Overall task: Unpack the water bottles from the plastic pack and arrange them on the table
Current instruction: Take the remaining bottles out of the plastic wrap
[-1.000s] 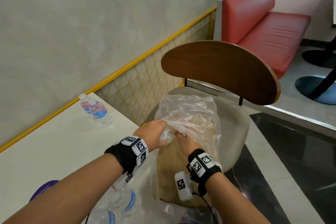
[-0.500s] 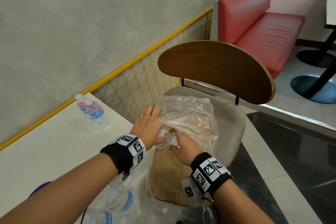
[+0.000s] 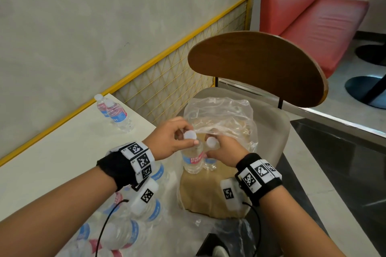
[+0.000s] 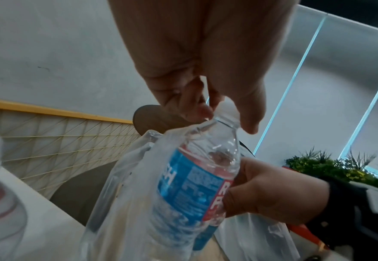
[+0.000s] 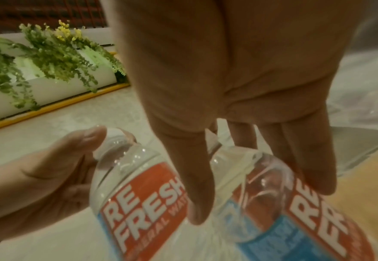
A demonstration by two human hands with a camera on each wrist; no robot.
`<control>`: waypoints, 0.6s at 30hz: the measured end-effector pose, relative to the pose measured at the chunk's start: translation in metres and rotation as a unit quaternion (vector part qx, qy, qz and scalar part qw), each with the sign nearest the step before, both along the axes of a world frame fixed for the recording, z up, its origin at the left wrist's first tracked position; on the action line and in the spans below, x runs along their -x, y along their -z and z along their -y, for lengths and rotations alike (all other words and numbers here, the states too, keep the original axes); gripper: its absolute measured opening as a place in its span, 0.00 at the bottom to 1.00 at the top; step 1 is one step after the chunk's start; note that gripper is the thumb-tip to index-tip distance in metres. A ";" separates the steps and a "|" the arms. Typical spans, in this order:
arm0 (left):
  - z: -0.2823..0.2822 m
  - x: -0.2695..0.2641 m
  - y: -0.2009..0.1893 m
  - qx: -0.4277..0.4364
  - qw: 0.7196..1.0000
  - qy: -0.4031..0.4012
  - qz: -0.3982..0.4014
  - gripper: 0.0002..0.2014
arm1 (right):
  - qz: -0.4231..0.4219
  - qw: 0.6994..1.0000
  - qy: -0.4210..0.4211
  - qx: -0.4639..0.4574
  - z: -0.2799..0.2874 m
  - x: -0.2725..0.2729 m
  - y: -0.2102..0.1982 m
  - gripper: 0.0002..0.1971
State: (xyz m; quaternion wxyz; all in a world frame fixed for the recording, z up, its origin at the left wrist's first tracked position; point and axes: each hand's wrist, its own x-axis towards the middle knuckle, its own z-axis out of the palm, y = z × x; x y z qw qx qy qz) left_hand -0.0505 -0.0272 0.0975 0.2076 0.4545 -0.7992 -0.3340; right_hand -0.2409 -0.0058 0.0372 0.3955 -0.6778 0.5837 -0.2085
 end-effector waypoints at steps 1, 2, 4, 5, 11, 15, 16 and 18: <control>0.000 0.000 0.000 0.001 1.000 0.008 0.004 0.08 | -0.006 1.000 -0.012 0.004 0.001 0.001 -0.001 0.14; 0.000 0.000 0.000 -0.004 1.000 0.014 0.014 0.08 | -0.013 1.000 -0.019 0.004 0.001 0.004 -0.003 0.16; -0.001 0.002 0.001 -0.043 0.997 0.018 0.060 0.10 | -0.018 1.000 -0.018 -0.007 0.002 0.009 -0.006 0.18; -0.002 0.004 0.004 -0.065 0.993 0.024 0.098 0.12 | -0.023 0.999 -0.019 -0.013 0.002 0.011 -0.006 0.19; -0.014 0.029 0.023 -0.058 0.961 0.050 0.265 0.24 | -0.081 0.996 -0.032 -0.031 -0.003 0.008 -0.011 0.27; -0.023 0.040 0.034 -0.005 0.940 0.035 0.339 0.31 | -0.083 0.996 -0.005 -0.022 -0.002 0.007 -0.009 0.21; -0.025 0.042 0.037 0.017 0.934 0.039 0.356 0.32 | -0.079 0.996 -0.018 -0.032 -0.002 0.010 -0.009 0.23; -0.027 0.044 0.040 0.046 0.926 0.035 0.373 0.32 | -0.060 0.993 -0.066 -0.080 -0.003 0.015 -0.015 0.29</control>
